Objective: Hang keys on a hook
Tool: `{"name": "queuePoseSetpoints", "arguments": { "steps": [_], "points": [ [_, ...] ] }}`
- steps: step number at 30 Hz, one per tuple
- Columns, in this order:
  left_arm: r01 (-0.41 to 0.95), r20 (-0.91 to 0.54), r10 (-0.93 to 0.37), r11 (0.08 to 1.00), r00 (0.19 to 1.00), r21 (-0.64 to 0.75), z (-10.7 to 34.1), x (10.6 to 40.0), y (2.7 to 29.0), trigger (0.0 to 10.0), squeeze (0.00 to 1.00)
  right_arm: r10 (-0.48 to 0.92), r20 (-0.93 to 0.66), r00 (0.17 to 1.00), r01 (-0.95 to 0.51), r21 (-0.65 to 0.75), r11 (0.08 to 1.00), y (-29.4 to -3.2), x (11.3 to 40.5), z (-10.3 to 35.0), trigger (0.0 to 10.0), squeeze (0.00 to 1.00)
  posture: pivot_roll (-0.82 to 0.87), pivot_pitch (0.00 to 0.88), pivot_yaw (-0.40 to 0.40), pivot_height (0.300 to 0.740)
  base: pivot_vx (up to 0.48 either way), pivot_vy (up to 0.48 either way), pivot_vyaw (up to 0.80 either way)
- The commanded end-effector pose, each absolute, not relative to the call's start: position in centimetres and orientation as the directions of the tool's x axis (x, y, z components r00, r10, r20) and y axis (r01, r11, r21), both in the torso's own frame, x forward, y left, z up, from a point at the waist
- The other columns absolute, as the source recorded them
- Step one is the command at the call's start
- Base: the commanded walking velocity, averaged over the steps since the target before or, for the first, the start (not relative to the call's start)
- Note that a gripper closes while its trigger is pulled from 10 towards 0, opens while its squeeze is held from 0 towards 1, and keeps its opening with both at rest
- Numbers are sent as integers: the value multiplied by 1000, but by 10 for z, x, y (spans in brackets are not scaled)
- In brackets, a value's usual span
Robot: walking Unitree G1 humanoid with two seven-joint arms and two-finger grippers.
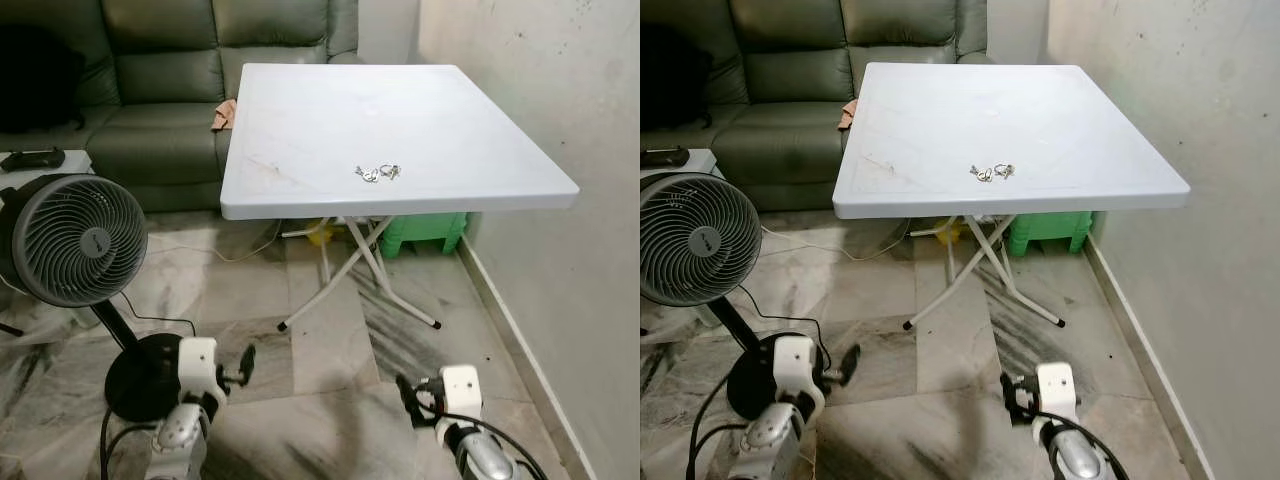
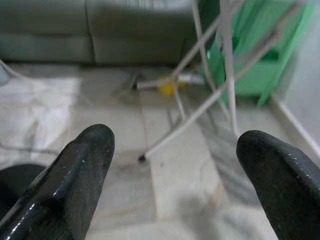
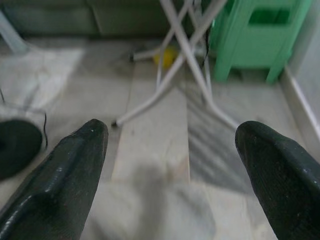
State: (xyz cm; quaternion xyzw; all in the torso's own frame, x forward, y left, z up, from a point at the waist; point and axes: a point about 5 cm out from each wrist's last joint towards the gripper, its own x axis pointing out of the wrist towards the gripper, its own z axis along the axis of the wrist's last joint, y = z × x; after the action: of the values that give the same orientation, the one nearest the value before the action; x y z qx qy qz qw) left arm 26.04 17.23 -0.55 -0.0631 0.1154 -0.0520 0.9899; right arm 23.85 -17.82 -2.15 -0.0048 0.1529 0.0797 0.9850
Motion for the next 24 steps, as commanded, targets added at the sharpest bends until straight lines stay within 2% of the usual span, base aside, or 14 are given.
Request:
{"name": "queuePoseSetpoints", "arguments": {
  "steps": [1, 2, 5, 11, 17, 24],
  "points": [
    [87, -156, -112, 984, 981, -157, 3, 262, 173, 10000, 0, 160, -232, 960, -158, 24, 987, -176, 243, -12, 10000, 0, -43, 0, -22, 740, 0, 0, 0],
    [90, -75, -104, 981, 992, -173, 17, 265, 172, 10000, 0, 167, -144, 975, -165, 28, 986, -170, 250, 3, 10000, 0, -41, 0, -24, 740, 0, 0, 0],
    [91, 3, -92, 982, 996, -168, 35, 269, 171, 10000, 0, 195, -38, 980, -194, 21, 981, -160, 255, 25, 10000, 0, -39, 0, -24, 740, 0, 0, 0],
    [109, 106, -96, 985, 990, -133, 68, 271, 175, 10000, 0, 232, 82, 969, -232, -6, 973, -151, 259, 58, 10000, 0, -39, 0, -27, 740, 0, 0, 0],
    [85, 99, -70, 984, 993, -154, 80, 272, 182, 10000, 0, 212, 92, 973, -211, -21, 977, -160, 261, 68, 10000, 0, -39, 0, -26, 740, 0, 0, 0],
    [85, 77, -74, 985, 994, -150, 90, 272, 176, 10000, 0, 194, 79, 978, -192, -28, 981, -165, 265, 78, 10000, 0, -30, 0, -30, 740, 0, 0, 0]
  ]
}}
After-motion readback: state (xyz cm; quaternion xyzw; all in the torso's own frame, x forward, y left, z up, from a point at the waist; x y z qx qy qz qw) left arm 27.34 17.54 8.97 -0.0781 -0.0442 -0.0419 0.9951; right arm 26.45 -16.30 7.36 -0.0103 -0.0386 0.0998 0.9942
